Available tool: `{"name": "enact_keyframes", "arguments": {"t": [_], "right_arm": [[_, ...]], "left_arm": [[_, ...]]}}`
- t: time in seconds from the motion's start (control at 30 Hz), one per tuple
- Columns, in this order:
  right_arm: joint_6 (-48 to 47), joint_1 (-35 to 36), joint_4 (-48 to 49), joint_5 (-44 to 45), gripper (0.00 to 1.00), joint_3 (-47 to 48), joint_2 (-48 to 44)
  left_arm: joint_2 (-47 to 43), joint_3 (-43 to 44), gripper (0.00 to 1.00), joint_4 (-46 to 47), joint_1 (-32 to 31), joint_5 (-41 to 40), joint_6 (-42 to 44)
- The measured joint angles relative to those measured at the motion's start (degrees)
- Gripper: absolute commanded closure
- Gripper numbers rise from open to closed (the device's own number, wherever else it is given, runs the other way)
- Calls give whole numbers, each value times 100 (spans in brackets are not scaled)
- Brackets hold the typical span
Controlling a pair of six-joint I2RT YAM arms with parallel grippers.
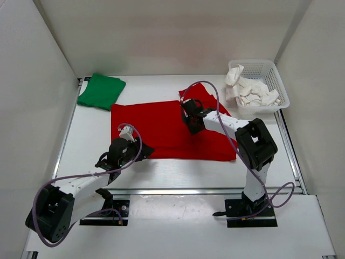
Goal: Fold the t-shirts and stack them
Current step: Fold the flattened tshirt in 1/3 of the way
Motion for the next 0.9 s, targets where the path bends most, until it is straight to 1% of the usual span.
{"name": "enact_keyframes", "arguments": {"t": [0.17,0.47,0.73,0.9], "right_arm": [[-103,120,-142,72,71,0,28],[-208,140,-146,-262,70,-7,26],[-236,66,-192,-334,70,-28,28],[-245,61,-352,-382,75,-28,28]], "left_arm": [[-57,-22,52,-13,68,31,2],[-59,-81,53,59,68,70,-26],[-35,-107,54,125,55,72,-72],[-35,-116,54,166,55,70,-105]]}}
